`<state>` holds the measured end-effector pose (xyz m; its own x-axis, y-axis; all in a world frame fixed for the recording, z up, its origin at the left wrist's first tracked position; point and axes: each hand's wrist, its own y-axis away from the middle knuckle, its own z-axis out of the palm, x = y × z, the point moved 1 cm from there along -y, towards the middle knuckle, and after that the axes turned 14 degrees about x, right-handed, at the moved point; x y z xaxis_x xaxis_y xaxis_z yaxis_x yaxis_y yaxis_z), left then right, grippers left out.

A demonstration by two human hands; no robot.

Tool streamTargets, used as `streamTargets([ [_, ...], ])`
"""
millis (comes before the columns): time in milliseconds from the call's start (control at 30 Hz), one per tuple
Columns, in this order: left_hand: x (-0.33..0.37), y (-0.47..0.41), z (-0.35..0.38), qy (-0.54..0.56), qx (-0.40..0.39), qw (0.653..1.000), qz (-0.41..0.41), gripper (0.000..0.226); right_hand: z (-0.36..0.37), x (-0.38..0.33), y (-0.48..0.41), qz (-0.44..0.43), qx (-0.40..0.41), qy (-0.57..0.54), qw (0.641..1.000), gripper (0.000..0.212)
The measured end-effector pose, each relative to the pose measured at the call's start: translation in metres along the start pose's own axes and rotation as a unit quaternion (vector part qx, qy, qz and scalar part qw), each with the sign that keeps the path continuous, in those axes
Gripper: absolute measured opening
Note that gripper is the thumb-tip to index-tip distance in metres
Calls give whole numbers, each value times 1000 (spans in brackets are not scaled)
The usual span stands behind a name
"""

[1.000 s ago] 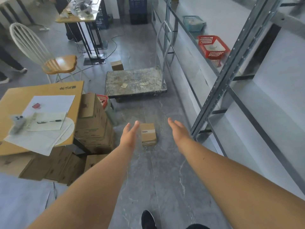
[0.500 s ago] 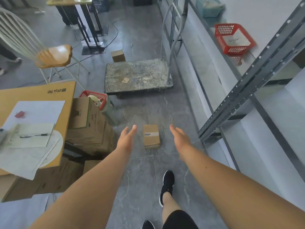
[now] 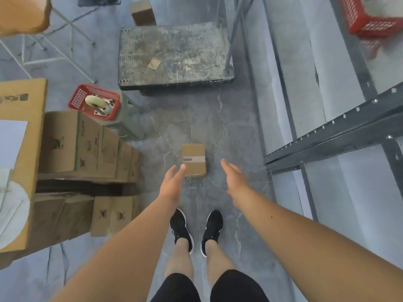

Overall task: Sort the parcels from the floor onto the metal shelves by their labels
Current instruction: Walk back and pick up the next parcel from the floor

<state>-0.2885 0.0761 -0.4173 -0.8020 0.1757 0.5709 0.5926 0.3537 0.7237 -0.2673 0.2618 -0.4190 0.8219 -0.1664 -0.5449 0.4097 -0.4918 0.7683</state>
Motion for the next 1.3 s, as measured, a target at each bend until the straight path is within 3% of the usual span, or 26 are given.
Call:
streamTargets([
  [133,-13,-50,29,-6,-10,999,-42,70,31,17,-45,36,8,15,999,48],
  [233,-27,-84,49,-22,-31,998,-58,68,55,36,-78,66,18,28,997,61],
  [633,-127,-228,101,-24,-42,988,-144,69,138,104,-223,91,20,68,993,66],
  [1300,-205,-477,196,-33,-3,996,-82,68,258,200,-464,50,33,88,994,76],
])
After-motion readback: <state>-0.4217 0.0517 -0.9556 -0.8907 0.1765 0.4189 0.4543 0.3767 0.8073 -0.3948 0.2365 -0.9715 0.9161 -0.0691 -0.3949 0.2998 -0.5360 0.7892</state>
